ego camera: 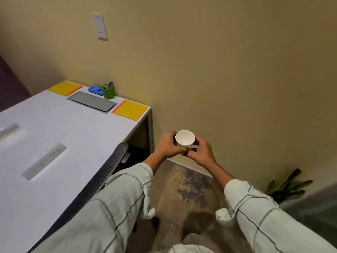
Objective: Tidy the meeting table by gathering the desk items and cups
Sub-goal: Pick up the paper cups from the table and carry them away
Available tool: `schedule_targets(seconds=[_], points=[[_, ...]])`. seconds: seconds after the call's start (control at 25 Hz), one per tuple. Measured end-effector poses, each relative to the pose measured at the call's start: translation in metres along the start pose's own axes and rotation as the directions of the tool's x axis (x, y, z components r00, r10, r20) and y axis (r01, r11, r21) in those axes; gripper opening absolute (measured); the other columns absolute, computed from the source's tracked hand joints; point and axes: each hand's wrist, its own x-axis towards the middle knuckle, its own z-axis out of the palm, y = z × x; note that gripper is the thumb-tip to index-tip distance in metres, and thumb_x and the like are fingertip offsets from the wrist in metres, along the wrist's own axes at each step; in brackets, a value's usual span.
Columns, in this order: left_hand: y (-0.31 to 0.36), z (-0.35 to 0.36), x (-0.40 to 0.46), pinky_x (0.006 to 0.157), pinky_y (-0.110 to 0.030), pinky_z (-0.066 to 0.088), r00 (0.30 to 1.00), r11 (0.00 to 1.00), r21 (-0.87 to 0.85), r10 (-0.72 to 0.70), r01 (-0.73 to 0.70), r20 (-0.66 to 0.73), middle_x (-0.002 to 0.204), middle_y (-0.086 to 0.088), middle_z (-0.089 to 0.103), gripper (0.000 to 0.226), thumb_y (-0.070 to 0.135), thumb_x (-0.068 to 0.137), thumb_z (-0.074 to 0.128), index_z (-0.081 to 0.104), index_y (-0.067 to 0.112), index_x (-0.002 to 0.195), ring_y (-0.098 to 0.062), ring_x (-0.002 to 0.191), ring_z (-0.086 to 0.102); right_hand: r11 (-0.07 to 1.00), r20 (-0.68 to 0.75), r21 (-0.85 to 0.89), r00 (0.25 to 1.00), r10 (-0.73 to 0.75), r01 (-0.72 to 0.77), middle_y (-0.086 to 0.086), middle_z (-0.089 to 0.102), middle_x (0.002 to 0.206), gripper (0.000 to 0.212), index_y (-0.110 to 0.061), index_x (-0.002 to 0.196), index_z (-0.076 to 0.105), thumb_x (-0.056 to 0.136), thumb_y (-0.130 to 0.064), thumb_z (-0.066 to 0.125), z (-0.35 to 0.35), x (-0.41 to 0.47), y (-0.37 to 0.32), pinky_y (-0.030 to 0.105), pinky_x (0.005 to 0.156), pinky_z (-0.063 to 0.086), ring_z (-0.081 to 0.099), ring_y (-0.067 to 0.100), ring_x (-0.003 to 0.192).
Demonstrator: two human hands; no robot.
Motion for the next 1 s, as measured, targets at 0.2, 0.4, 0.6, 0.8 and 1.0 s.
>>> schedule_targets(seconds=[0.2, 0.4, 0.6, 0.8, 1.0], points=[[-0.048, -0.05, 0.055, 0.068, -0.033, 0.053, 0.971, 0.99, -0.02, -0.139, 0.138, -0.194, 0.093, -0.004, 0.068, 0.059, 0.042, 0.05, 0.084, 0.064, 0.013, 0.097, -0.019, 0.084, 0.063, 0.993, 0.195, 0.041, 0.974, -0.115, 0.109, -0.001, 0.067, 0.106, 0.07, -0.016, 0.122, 0.061, 0.059, -0.02, 0.09, 0.062, 0.103, -0.017, 0.015, 0.074, 0.053, 0.063, 0.01, 0.093], [-0.101, -0.096, 0.097, 0.062, -0.02, 0.043, 0.876, 0.947, -0.045, -0.313, 0.319, -0.367, 0.093, -0.002, 0.065, 0.054, 0.037, 0.056, 0.088, 0.064, 0.013, 0.098, -0.015, 0.08, 0.057, 0.971, 0.417, 0.106, 0.876, -0.24, 0.216, -0.003, 0.066, 0.099, 0.07, -0.013, 0.122, 0.061, 0.057, -0.016, 0.086, 0.134, 0.199, -0.033, 0.012, 0.073, 0.05, 0.063, 0.009, 0.089], [-0.137, -0.136, 0.117, 0.067, -0.035, 0.051, 0.701, 0.858, -0.104, -0.475, 0.502, -0.532, 0.093, -0.004, 0.064, 0.055, 0.045, 0.057, 0.085, 0.063, 0.012, 0.096, -0.019, 0.079, 0.059, 0.927, 0.595, 0.214, 0.712, -0.373, 0.308, -0.004, 0.067, 0.1, 0.07, -0.019, 0.121, 0.06, 0.056, -0.027, 0.088, 0.202, 0.272, -0.063, 0.016, 0.068, 0.054, 0.063, 0.009, 0.093], [-0.167, -0.152, 0.097, 0.07, -0.028, 0.045, 0.447, 0.727, -0.303, -0.639, 0.616, -0.625, 0.103, -0.004, 0.057, 0.057, 0.034, 0.059, 0.086, 0.058, 0.01, 0.103, -0.02, 0.088, 0.058, 0.875, 0.712, 0.334, 0.515, -0.477, 0.35, -0.004, 0.067, 0.106, 0.07, -0.019, 0.122, 0.058, 0.059, -0.03, 0.088, 0.271, 0.281, -0.086, 0.029, 0.07, 0.06, 0.063, 0.008, 0.096], [-0.207, -0.16, 0.066, 0.081, -0.026, 0.042, 0.292, 0.604, -0.454, -0.756, 0.655, -0.585, 0.114, -0.002, 0.052, 0.072, 0.04, 0.06, 0.089, 0.056, 0.013, 0.117, -0.017, 0.101, 0.052, 0.857, 0.77, 0.402, 0.387, -0.507, 0.322, -0.012, 0.061, 0.11, 0.068, -0.022, 0.124, 0.056, 0.064, -0.024, 0.087, 0.33, 0.261, -0.092, 0.025, 0.074, 0.056, 0.059, 0.0, 0.096]])
